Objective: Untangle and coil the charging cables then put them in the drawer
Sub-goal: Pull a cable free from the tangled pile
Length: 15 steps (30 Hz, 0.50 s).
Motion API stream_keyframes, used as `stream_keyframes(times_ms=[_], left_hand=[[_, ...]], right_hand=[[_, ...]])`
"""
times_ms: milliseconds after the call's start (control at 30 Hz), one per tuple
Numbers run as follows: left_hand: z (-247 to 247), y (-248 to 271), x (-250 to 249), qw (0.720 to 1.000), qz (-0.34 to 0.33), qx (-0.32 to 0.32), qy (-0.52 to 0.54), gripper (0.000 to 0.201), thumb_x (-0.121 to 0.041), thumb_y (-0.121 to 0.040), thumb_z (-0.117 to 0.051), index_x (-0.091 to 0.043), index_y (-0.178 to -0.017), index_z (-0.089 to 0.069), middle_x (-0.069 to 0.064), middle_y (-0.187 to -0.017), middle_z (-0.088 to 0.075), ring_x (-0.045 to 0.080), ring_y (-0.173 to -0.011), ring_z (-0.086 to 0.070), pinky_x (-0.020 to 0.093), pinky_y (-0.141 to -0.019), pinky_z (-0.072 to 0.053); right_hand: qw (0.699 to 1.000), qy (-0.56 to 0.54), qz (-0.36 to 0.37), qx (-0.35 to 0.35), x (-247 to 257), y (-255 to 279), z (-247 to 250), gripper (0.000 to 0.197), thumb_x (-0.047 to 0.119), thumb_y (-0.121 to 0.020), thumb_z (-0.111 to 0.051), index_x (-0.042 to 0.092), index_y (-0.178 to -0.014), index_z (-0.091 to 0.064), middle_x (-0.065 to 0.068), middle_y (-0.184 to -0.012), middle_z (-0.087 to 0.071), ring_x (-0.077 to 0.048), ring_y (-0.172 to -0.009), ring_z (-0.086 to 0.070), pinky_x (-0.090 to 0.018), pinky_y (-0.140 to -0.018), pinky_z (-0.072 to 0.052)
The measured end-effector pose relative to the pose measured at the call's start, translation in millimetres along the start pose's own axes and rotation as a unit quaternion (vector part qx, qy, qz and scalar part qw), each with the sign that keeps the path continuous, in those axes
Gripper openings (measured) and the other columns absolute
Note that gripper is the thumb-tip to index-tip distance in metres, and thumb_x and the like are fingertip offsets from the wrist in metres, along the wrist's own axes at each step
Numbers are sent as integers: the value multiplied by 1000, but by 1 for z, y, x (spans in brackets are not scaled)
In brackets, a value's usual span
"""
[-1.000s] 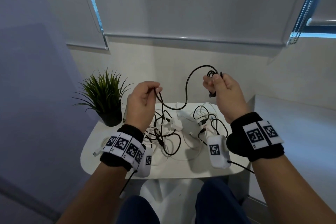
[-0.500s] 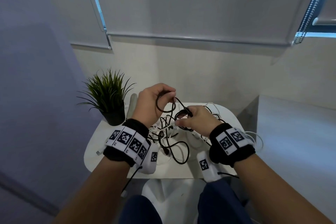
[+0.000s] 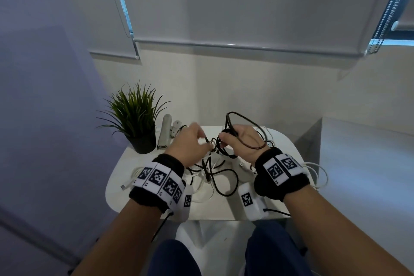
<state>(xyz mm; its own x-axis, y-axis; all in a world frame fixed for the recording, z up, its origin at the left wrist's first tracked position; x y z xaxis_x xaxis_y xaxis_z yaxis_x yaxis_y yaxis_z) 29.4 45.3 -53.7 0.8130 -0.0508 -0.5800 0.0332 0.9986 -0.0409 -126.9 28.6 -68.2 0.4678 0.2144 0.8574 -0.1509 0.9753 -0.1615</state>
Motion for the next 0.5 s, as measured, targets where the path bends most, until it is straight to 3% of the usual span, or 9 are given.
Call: stream_keyframes(times_ms=[67,133,267,333,400,500], left_hand=[[-18,1,12,993,48,99,-44,29,-40,-87,-59,-21,-105,-45,-1,-98,-56,14,-83,-54,27,-71,-45],[-29,1,16,989,62,129,-32,27,-35,-88,-58,-21,-105,-42,1,-91,-58,13,-70,-55,27,-60,-43],[-24,-3,13,994,40,99,22,12,-16,-85,-58,-20,-91,-48,0,-75,-55,14,-55,-48,22,-47,-37],[-18,-5,15,996,40,68,48,14,-10,-85,-54,-22,-80,-51,0,-74,-57,13,-54,-47,20,-46,-37],[-12,-7,20,995,48,39,76,18,-7,-84,-52,-23,-76,-54,4,-81,-65,14,-56,-49,20,-47,-39],[-7,-10,27,992,58,15,114,20,-6,-86,-52,-23,-75,-56,7,-79,-67,14,-51,-49,22,-47,-41]], right_hand=[[1000,-13,-18,-2,0,1,1,21,26,-86,-60,9,-77,-68,-2,-76,-72,-11,-63,-60,-30,-65,-48],[998,-41,-41,-6,2,2,1,18,24,-85,-59,10,-78,-68,-1,-78,-73,-3,-56,-54,-26,-61,-47],[997,-66,-38,-28,7,4,10,19,20,-86,-58,18,-67,-61,-3,-79,-71,-8,-62,-54,-22,-59,-44],[994,-93,-35,-46,9,4,18,22,16,-88,-58,18,-67,-58,-2,-76,-69,-4,-52,-52,-16,-48,-40],[990,-126,-28,-59,12,4,27,17,14,-90,-58,15,-73,-59,-2,-74,-66,2,-41,-48,-12,-40,-36],[987,-147,-7,-71,16,0,37,10,15,-90,-59,6,-88,-64,1,-71,-67,-4,-40,-46,-14,-44,-39]])
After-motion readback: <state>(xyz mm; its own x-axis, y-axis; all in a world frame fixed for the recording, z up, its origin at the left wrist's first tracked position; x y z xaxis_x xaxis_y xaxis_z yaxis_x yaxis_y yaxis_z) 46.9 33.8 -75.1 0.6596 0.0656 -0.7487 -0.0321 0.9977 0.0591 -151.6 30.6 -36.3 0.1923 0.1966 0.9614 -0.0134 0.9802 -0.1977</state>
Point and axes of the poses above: each hand's wrist, its own y-axis away from the middle knuckle, its own z-axis out of the back of the hand, x = y × z, the point moved 4 cm from there along -y, towards the middle knuckle
